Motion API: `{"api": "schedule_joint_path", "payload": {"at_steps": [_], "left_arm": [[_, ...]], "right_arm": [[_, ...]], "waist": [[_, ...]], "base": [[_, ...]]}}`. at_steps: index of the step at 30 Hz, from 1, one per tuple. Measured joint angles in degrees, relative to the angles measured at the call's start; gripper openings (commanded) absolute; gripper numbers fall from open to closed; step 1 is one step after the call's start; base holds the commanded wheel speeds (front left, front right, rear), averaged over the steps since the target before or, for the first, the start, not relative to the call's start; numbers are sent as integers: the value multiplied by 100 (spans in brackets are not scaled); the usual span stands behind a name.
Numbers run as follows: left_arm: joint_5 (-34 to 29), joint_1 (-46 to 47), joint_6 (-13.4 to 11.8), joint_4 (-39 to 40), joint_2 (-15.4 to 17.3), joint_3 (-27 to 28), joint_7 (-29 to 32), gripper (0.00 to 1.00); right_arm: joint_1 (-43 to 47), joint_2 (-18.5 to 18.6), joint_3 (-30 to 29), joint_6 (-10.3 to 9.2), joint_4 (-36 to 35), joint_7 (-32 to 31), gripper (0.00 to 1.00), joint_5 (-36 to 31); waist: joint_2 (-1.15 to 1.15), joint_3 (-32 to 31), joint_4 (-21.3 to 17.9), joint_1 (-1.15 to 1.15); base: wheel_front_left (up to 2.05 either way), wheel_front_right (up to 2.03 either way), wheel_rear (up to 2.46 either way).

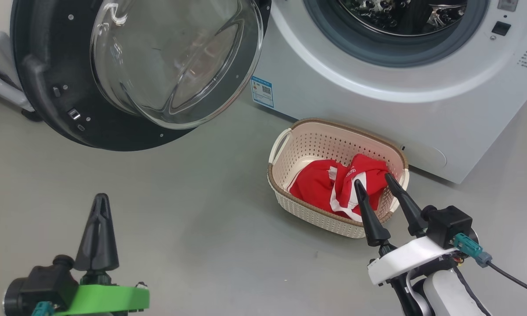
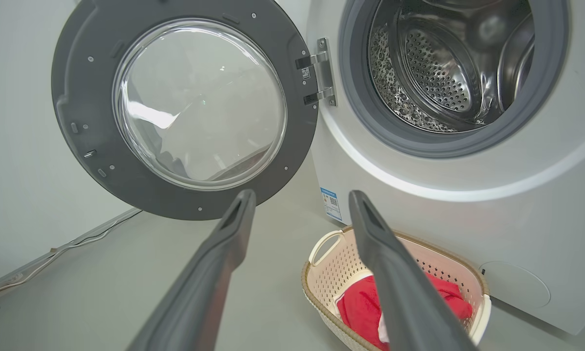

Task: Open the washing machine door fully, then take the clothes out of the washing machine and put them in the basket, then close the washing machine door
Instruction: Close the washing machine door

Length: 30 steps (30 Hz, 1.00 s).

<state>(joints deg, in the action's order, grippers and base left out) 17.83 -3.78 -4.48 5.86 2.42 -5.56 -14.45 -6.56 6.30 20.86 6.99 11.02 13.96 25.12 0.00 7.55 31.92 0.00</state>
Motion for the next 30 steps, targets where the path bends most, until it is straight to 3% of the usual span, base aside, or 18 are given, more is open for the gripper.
{"api": "schedule_joint_path", "payload": {"at_steps": [5, 14, 20, 30], "left_arm": [[-38, 157, 22, 390, 177, 437, -2, 0], [-37, 876, 182, 732, 1022, 1402, -26, 0], [792, 1468, 285, 368, 1590, 2332, 200, 0], [2620, 2573, 258, -1103, 1717, 3371, 1226, 0]], "right_arm": [[2, 119, -16, -5, -80, 2, 100, -21], [48, 275, -62, -110, -257, -7, 100, -113], [61, 313, 88, -109, -408, -136, 100, -232], [55, 459, 201, -101, -522, -266, 100, -359]], "waist": [[0, 116, 0, 0], [0, 401, -7, 0], [0, 604, -115, 0], [0, 877, -406, 0]], "base": [[0, 0, 0], [0, 0, 0], [0, 0, 0], [0, 0, 0]]}}
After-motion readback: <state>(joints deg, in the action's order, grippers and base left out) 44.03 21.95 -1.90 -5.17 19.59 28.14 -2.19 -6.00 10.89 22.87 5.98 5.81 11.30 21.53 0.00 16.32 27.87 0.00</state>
